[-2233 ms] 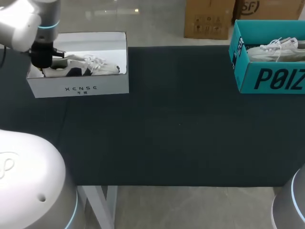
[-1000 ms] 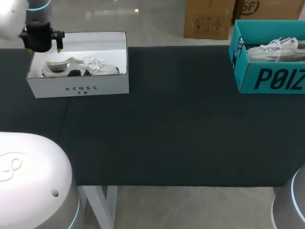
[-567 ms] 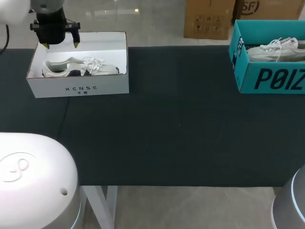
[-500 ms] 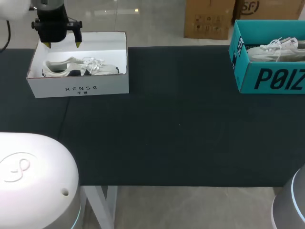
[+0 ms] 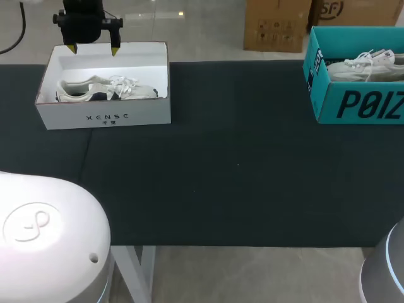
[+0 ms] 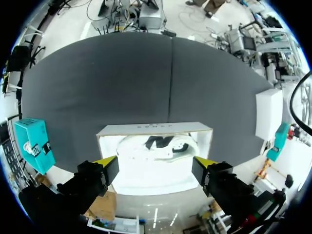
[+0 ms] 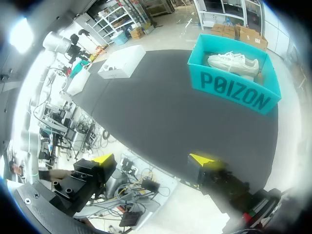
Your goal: Take the shoe out of the shoebox, open the shoe tongue, remove and reinsert the insole, then place the shoe into the shoebox
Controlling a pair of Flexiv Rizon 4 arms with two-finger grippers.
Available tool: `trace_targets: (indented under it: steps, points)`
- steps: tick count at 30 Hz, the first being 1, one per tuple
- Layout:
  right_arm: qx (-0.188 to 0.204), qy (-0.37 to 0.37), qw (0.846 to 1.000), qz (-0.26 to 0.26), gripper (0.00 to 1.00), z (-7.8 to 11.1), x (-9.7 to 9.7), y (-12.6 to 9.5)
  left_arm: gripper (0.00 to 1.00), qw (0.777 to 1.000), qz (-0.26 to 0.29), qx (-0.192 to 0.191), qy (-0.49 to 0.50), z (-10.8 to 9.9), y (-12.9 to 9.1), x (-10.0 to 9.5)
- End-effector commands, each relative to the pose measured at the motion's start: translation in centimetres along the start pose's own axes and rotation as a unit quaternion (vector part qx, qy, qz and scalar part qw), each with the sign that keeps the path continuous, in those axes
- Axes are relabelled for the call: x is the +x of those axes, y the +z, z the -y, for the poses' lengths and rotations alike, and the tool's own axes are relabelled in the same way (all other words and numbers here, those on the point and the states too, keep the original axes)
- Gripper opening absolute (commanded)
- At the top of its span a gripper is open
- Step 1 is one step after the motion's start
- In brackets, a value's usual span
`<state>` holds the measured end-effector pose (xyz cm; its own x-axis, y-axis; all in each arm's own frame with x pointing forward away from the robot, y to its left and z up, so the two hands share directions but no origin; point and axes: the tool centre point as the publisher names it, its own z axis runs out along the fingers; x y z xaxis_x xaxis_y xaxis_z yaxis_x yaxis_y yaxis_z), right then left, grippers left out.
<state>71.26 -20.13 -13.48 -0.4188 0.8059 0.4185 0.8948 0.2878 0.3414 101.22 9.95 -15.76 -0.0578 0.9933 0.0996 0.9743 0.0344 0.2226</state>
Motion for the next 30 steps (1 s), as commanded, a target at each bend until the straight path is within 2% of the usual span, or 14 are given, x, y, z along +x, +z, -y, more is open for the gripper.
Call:
trace_targets:
  steps: [1, 6, 11, 13, 15, 17, 22, 28, 29, 30]
  points:
    - [0.002, 0.0, 1.0, 0.0, 1.0, -0.1, -0.1, 0.0, 1.0, 1.0, -0.001, 0.0, 0.0, 0.0, 0.1, 0.1]
    - [0.002, 0.0, 1.0, 0.0, 1.0, -0.1, -0.1, 0.0, 1.0, 1.0, -0.001, 0.0, 0.0, 0.0, 0.1, 0.1]
    - [0.028, -0.02, 0.996, 0.086, 1.0, -5.6, -0.7, 0.7, 1.0, 1.0, -0.001, 0.0, 0.0, 0.0, 0.1, 0.1]
    - [0.028, -0.019, 0.994, 0.106, 1.0, -7.3, -1.1, 1.0, 1.0, 1.0, -0.001, 0.0, 0.0, 0.0, 0.1, 0.1]
    - [0.043, -0.008, 0.987, 0.154, 1.0, -8.9, -1.9, 1.8, 1.0, 1.0, -0.001, 0.0, 0.0, 0.0, 0.1, 0.1]
    - [0.056, -0.005, 0.983, 0.174, 1.0, -10.3, -2.6, 2.7, 1.0, 1.0, -0.001, 0.0, 0.0, 0.0, 0.1, 0.1]
    - [0.089, 0.022, 0.973, 0.212, 1.0, -13.2, -5.9, 4.5, 1.0, 1.0, -0.001, 0.0, 0.0, 0.0, 0.1, 0.1]
    - [0.094, 0.056, 0.974, 0.2, 1.0, -16.0, -10.7, 4.6, 1.0, 1.0, -0.001, 0.0, 0.0, 0.0, 0.1, 0.1]
    - [0.094, 0.056, 0.974, 0.2, 1.0, -16.2, -10.8, 4.5, 1.0, 1.0, -0.001, 0.0, 0.0, 0.0, 0.1, 0.1]
    - [0.092, 0.03, 0.974, 0.204, 1.0, -17.1, -11.6, 4.2, 1.0, 1.0, -0.001, 0.0, 0.0, 0.0, 0.1, 0.1]
